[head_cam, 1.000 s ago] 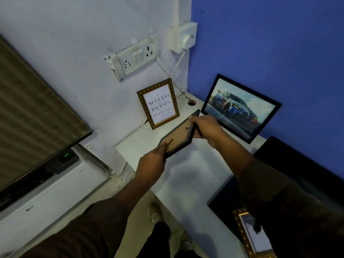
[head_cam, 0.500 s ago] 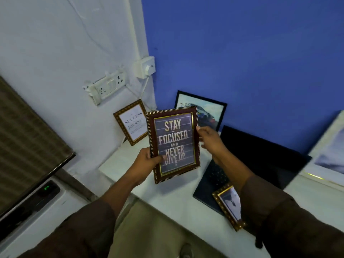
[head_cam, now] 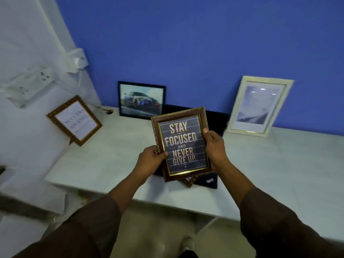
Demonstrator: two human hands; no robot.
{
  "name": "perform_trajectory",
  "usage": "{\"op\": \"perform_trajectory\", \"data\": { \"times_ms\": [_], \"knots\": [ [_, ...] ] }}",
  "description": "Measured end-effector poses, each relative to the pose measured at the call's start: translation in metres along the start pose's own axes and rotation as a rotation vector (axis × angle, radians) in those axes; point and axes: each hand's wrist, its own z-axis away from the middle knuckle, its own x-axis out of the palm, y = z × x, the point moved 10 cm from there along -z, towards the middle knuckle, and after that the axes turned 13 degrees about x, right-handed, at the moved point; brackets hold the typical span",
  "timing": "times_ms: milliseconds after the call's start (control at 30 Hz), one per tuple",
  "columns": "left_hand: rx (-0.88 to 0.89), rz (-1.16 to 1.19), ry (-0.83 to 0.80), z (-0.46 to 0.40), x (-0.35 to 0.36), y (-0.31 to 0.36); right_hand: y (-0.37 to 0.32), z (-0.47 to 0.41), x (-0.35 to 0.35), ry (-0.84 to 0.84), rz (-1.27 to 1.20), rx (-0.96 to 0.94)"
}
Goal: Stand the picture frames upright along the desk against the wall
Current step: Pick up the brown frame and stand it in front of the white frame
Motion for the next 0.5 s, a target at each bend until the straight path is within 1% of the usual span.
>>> {"op": "perform_trajectory", "data": {
  "times_ms": [67, 167, 233, 300, 367, 500],
  "knots": [
    [-0.073, 0.191, -0.089, -0.005, 0.042, 0.007, 0.007, -0.002, -0.042, 0.065, -0.014, 0.016],
    [-0.189, 0.436, -0.161, -0.018, 0.099, 0.017, 0.02, -0.011, -0.105, 0.145, -0.042, 0.053],
    [-0.287, 0.611, -0.256, -0.029, 0.154, 0.026, 0.032, -0.019, -0.149, 0.2, -0.063, 0.077],
    [-0.317, 0.784, -0.337, -0.039, 0.202, 0.046, 0.043, -0.027, -0.176, 0.217, -0.074, 0.094],
    [-0.314, 0.818, -0.367, -0.054, 0.249, 0.066, 0.056, -0.041, -0.213, 0.244, -0.102, 0.123],
    [-0.36, 0.76, -0.375, -0.089, 0.321, 0.075, 0.073, -0.069, -0.274, 0.238, -0.136, 0.145]
  ]
}}
